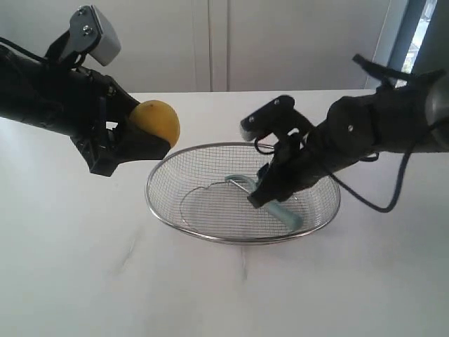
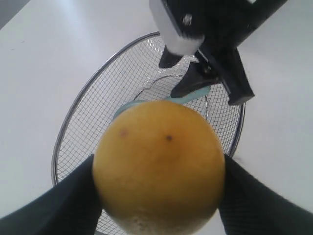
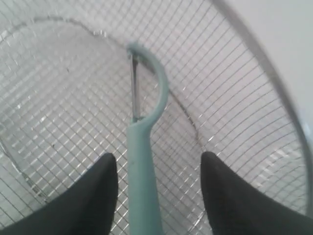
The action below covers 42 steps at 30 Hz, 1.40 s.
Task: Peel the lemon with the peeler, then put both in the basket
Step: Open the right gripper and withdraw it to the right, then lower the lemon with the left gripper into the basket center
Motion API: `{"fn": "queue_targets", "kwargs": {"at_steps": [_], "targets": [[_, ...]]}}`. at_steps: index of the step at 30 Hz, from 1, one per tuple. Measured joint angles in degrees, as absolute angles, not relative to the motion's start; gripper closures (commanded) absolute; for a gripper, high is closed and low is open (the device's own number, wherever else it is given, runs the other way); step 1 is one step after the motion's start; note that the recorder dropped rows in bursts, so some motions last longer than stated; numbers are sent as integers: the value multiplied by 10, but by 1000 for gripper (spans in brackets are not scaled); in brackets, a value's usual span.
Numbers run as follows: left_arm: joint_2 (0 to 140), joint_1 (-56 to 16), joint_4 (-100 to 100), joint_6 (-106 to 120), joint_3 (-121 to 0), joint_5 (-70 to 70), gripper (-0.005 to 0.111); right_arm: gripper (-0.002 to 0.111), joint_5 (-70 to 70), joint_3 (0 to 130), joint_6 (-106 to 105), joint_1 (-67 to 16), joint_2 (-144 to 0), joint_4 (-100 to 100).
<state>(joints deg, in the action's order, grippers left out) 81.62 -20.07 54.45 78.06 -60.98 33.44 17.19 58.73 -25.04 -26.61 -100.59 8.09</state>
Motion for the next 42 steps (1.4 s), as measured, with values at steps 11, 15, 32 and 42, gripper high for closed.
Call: {"fn": "queue_targets", "kwargs": {"at_steps": [11, 15, 32, 42], "targets": [[816, -201, 545, 781, -610, 333, 107, 108, 502, 587, -250, -266, -667, 81], [816, -201, 545, 781, -610, 335, 107, 108, 599, 587, -250, -266, -579, 77], [1044, -337, 115, 289, -894, 367, 107, 108, 581, 587, -232, -266, -525, 77], [1160, -392, 90, 262, -938, 348, 107, 108, 569, 546, -231, -266, -524, 77]]}}
